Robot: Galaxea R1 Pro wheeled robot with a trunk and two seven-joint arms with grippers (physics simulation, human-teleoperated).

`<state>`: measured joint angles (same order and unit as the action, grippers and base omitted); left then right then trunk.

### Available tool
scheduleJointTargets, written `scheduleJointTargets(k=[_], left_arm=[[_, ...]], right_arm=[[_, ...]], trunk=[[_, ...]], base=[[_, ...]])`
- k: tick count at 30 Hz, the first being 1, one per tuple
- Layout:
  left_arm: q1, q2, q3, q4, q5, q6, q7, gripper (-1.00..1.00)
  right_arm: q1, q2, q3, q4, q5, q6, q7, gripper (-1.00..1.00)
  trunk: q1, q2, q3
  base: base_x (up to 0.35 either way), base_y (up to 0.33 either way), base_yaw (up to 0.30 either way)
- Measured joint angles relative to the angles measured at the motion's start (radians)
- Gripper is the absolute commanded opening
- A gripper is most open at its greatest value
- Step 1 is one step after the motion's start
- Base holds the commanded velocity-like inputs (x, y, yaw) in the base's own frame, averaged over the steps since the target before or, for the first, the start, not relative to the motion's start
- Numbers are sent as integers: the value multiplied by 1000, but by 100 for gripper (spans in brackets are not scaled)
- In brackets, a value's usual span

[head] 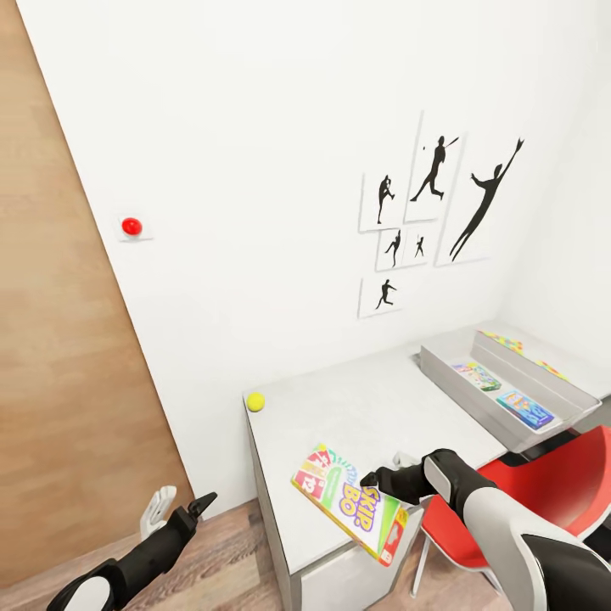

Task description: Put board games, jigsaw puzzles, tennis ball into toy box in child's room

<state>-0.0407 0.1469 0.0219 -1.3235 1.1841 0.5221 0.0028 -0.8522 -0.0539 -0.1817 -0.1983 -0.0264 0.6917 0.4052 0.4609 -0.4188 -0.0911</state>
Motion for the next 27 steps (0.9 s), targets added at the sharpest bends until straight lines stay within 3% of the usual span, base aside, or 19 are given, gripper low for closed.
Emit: scheduleJointTargets(k=[20, 27], left_arm=[[0, 0, 0, 2, 1, 0, 0, 100], [-2, -1, 0, 4, 3, 2, -1, 100]], right_arm=[[0, 0, 0, 0, -1, 0, 1, 100], [0, 0, 0, 0, -2, 0, 1, 100]], trunk=[[0, 0, 0], [0, 0, 0]], base=[[-7, 0, 0], [-164, 0, 0]])
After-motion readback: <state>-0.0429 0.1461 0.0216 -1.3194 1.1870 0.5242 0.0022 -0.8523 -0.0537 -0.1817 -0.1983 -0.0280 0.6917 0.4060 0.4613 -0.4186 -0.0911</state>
